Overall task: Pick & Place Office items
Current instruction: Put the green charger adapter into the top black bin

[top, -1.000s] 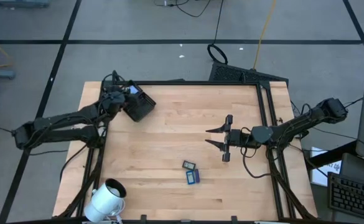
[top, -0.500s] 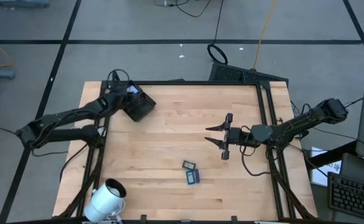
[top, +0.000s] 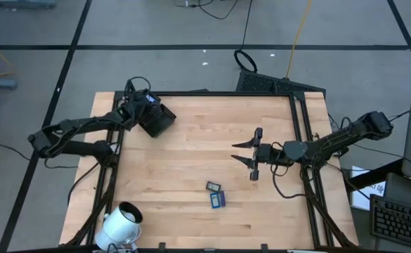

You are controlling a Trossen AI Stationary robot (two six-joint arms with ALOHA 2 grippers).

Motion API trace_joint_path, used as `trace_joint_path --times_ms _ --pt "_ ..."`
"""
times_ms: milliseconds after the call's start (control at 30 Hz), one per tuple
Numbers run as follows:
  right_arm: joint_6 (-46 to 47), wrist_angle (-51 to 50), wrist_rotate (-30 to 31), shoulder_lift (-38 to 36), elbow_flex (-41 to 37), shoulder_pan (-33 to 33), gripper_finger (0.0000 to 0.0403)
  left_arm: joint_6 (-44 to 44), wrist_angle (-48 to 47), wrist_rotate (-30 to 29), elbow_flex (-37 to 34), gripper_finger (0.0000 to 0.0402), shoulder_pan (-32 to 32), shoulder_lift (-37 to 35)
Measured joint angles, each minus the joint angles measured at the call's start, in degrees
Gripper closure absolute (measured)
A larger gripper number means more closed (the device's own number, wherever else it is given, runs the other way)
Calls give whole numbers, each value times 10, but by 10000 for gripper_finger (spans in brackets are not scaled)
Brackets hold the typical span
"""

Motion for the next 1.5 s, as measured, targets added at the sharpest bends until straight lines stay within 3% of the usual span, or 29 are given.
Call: trace_joint_path --times_ms 167,500,767,900,1033,1200,1500 --pt "5 -3 0 0 0 0 248 6 -1 0 0 245 0 -5" --pt "5 -5 0 0 0 0 248 32 -2 -16 0 321 0 -29" --pt "5 -10 0 0 0 0 248 87 9 104 0 357 -13 -34" --pt "5 -13 0 0 0 0 248 130 31 127 0 379 -56 -63" --pt "5 -12 0 0 0 0 248 172 30 188 0 399 -91 -85" --pt "5 -12 0 0 0 0 248 171 23 229 0 354 -104 -85" --pt "0 -5 0 0 0 0 248 185 -120 245 76 175 -103 -44"
